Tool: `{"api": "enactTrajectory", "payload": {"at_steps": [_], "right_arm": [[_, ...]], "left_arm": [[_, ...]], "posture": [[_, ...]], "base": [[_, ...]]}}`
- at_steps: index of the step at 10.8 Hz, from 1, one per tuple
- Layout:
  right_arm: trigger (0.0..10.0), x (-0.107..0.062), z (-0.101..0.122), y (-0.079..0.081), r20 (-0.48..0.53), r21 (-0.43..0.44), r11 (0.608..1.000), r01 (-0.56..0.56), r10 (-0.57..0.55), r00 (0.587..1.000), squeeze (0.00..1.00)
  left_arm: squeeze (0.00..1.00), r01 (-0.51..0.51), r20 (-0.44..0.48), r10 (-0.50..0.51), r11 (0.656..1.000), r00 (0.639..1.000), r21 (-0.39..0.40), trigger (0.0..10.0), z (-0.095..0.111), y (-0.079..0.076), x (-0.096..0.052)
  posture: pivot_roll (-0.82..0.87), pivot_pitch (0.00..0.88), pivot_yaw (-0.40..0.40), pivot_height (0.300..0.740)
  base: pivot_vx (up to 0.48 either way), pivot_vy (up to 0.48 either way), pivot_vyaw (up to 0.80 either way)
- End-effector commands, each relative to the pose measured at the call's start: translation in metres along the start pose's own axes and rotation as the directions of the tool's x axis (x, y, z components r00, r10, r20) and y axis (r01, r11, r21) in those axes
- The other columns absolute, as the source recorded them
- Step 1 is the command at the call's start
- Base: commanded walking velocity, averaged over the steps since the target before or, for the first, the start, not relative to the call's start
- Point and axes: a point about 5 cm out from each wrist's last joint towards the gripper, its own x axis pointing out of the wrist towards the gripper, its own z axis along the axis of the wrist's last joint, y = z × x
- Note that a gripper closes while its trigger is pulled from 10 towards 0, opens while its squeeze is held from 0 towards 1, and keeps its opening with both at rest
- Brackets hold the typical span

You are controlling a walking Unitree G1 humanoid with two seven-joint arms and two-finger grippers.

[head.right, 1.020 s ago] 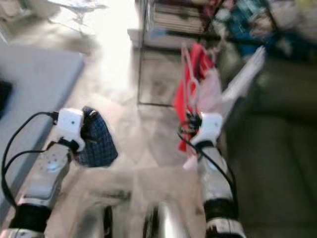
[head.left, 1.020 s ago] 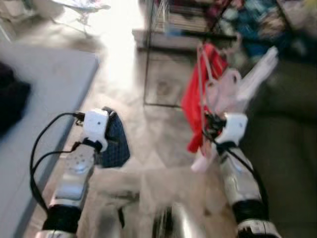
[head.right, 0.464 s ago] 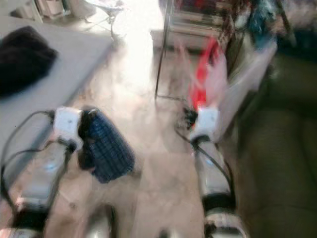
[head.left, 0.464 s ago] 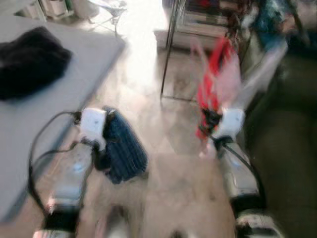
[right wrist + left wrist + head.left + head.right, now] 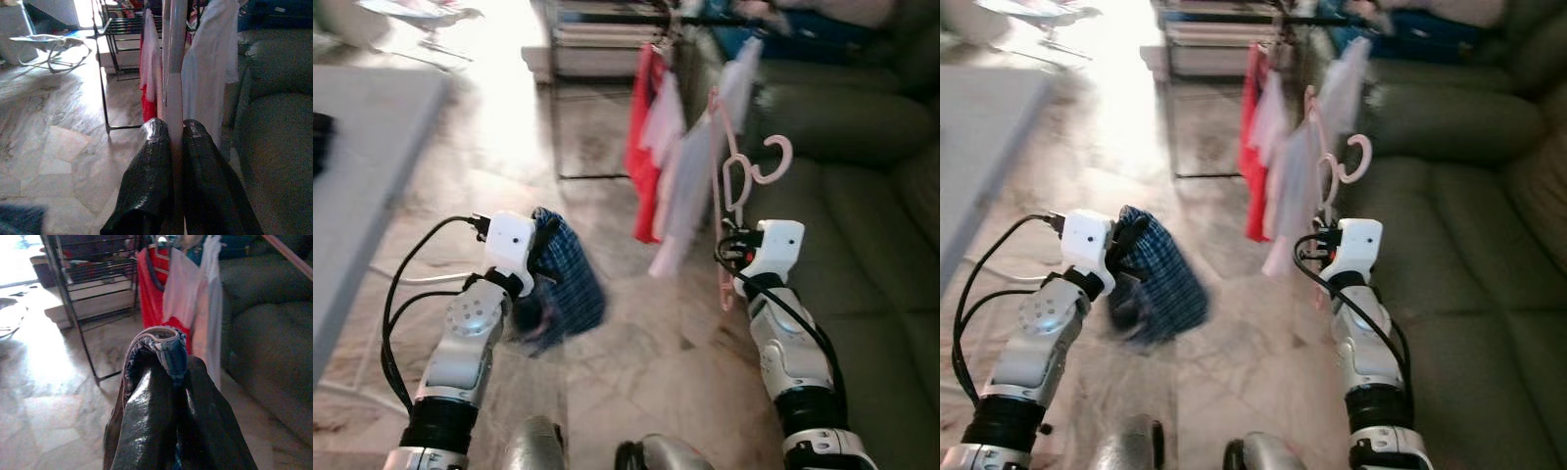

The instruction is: Hang hanger

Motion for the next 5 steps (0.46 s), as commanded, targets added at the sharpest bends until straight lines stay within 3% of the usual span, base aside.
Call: {"api": "enactTrajectory", "payload": {"at_steps": [1,2,3,5], "right_arm": [[10.0,0.0018,0.0026,-0.0015,0.000,-0.009,1.000,0.009,-0.009,1.000,0.00],[10.0,0.0037,-0.0023,-0.0018,-0.062,-0.040,0.999,0.011,-0.013,0.998,0.00],[10.0,0.0031,-0.0007,-0.0017,-0.041,-0.017,1.000,0.016,-0.017,0.999,0.00],[10.0,0.0026,-0.0004,-0.0022,-0.036,-0.017,1.000,0.012,-0.012,0.999,0.00]], "left_arm": [[0.00,0.018,0.007,-0.018,1.000,1.000,-0.009,10.0,0.0012,0.0003,0.0004],[0.00,0.030,0.009,-0.030,1.000,0.999,-0.007,10.0,0.0016,-0.0001,0.0002],[0.00,0.075,0.010,-0.076,0.997,0.997,0.031,10.0,0.0029,-0.0002,-0.0004],[0.00,0.142,-0.013,-0.142,0.977,0.990,0.156,10.0,0.0048,0.0028,-0.0004]], "posture": [[0.07,0.116,-0.085,0.740],[0.07,0.116,-0.085,0.740],[0.07,0.119,-0.085,0.740],[0.07,0.121,-0.087,0.740]], "base": [[0.000,0.000,0.00],[0.000,0.000,-0.80],[0.000,0.000,-0.78],[0.000,0.000,-0.79]]}}
